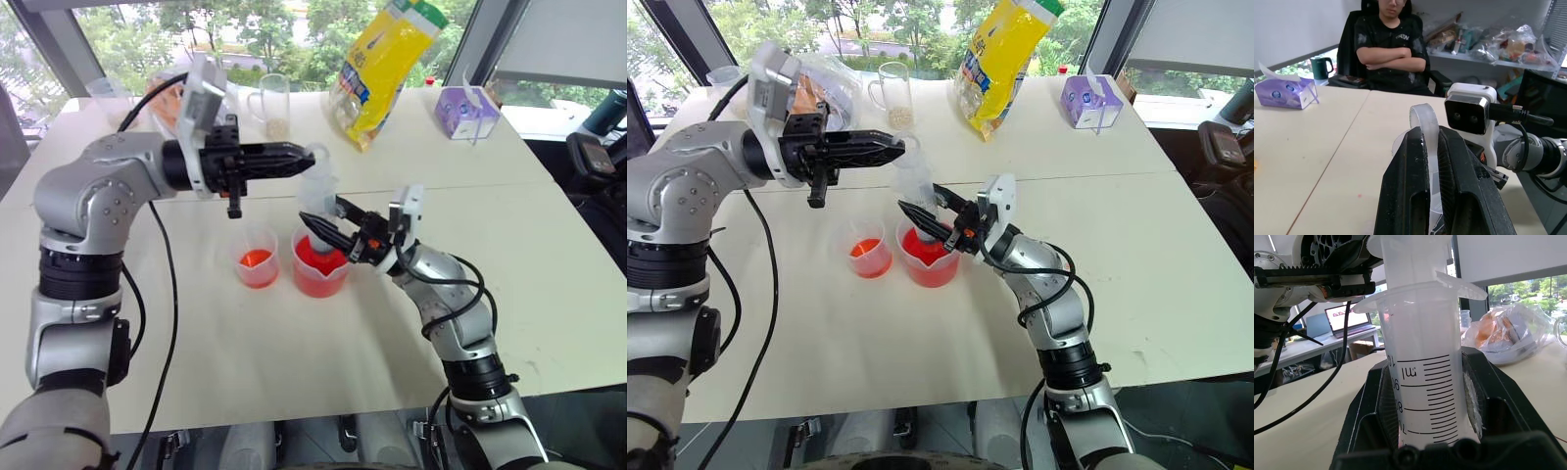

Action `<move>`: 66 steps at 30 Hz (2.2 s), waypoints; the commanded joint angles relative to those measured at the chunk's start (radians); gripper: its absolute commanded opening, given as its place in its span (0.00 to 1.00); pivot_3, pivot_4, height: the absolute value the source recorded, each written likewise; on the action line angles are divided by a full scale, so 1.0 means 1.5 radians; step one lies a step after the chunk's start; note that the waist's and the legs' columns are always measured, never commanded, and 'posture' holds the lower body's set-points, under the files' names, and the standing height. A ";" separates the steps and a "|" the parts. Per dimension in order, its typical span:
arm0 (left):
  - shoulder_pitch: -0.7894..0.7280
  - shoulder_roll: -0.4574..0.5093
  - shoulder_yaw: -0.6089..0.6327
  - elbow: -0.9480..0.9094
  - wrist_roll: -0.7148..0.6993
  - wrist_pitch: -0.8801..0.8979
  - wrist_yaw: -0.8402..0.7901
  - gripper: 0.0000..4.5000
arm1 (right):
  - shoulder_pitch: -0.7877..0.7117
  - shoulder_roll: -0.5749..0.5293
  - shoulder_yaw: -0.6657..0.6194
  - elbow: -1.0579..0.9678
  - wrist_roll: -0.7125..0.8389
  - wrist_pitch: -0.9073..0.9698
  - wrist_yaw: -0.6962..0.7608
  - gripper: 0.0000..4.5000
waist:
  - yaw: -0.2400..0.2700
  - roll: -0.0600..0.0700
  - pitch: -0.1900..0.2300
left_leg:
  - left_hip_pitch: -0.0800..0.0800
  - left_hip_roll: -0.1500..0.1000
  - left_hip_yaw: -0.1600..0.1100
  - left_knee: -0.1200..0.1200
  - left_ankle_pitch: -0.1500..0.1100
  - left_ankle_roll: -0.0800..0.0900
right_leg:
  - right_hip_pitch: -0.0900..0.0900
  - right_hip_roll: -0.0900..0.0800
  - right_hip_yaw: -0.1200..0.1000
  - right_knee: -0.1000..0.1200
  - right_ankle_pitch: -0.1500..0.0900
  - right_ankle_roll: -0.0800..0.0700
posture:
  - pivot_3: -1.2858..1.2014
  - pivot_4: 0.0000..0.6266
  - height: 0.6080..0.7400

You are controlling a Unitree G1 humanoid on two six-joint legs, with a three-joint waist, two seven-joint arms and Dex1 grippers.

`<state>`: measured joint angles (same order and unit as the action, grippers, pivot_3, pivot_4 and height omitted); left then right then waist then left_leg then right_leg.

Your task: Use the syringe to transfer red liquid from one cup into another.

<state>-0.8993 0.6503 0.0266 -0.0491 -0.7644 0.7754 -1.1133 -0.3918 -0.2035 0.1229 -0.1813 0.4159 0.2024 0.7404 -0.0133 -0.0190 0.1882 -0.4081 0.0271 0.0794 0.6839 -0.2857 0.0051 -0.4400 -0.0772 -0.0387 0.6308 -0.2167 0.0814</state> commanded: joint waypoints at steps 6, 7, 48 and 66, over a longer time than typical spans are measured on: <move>-0.034 0.003 0.047 -0.016 -0.004 -0.044 0.003 0.01 | 0.004 -0.003 0.019 0.003 -0.003 0.016 0.008 0.32 | 0.000 0.000 0.000 | 0.000 0.000 0.000 0.000 0.000 0.000 | 0.000 0.000 0.000 0.000 0.000 0.000 | 0.52 0.24 1.00; -0.032 0.004 0.047 -0.017 -0.005 -0.045 0.002 0.01 | 0.003 -0.003 0.018 0.001 -0.002 0.017 0.007 0.32 | 0.000 0.000 0.000 | 0.000 0.000 0.000 0.000 0.000 0.000 | 0.000 0.000 0.000 0.000 0.000 0.000 | 0.52 0.24 1.00; 0.103 0.190 0.279 -0.100 -0.114 0.064 0.101 0.99 | -0.255 0.108 0.001 0.066 0.104 0.078 0.010 0.32 | -0.002 0.000 0.000 | 0.000 0.001 0.000 0.000 0.000 0.000 | 0.000 0.000 0.000 0.000 0.000 0.000 | 0.52 0.24 1.00; 0.172 0.178 0.257 -0.190 -0.174 0.072 0.177 0.99 | -0.221 0.152 0.042 0.197 0.022 -0.025 0.078 0.32 | -0.003 0.000 0.000 | 0.000 0.001 0.000 0.000 0.001 -0.002 | 0.000 -0.001 0.000 0.001 0.000 0.000 | 0.52 0.24 1.00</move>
<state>-0.6280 0.9181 0.4149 -0.3256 -1.0331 0.9139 -0.8479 -0.7160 0.0174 0.1887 0.1439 0.4493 0.1821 0.8526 -0.0183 -0.0192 0.1881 -0.4077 0.0283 0.0792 0.6834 -0.2845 0.0027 -0.4403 -0.0782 -0.0392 0.6320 -0.2164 0.0809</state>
